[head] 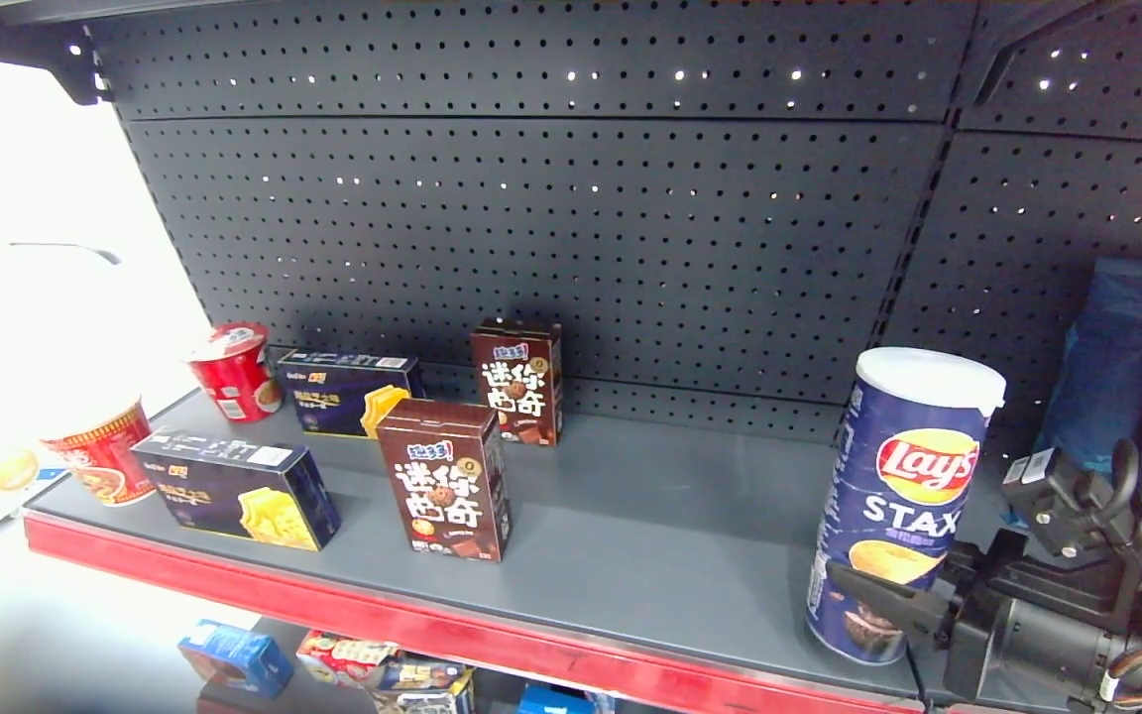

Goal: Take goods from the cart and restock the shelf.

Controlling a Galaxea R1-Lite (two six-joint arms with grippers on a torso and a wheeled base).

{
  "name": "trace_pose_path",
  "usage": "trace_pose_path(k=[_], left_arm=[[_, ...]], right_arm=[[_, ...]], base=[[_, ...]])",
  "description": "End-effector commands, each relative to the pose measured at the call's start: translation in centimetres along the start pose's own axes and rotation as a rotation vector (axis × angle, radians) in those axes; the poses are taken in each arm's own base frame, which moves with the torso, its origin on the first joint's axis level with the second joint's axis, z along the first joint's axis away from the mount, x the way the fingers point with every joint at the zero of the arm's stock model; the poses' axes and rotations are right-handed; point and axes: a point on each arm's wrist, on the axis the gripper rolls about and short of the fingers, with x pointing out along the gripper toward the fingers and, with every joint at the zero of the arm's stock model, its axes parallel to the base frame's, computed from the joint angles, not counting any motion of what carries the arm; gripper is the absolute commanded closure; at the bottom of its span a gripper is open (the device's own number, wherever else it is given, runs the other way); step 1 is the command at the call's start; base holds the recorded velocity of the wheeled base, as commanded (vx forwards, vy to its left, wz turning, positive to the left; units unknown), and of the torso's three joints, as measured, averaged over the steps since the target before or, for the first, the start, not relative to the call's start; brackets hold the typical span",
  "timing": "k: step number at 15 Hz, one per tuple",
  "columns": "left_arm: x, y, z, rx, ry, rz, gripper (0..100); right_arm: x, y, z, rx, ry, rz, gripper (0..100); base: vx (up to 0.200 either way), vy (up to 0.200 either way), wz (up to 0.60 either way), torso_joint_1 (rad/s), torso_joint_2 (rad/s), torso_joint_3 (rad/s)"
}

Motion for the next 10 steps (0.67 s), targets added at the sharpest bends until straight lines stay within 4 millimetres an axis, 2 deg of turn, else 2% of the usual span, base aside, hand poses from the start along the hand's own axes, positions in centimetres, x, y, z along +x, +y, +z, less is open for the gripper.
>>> trace_pose_path(k=[1,10], left_arm=[[0.0,0.0,0.0,0.000,0.001,0.000,100],[0.0,0.0,0.0,-0.006,0.000,0.014,100]], right_arm=[[1.0,-0.3,-1.3,0.015,0.051,0.002,100],[4.2,-1.3,-2.9,0.004,0.011,-0.013,100]], base=[[0.000,0.000,0.00,0.000,0.00,0.000],[0.000,0.000,0.00,0.000,0.00,0.000]])
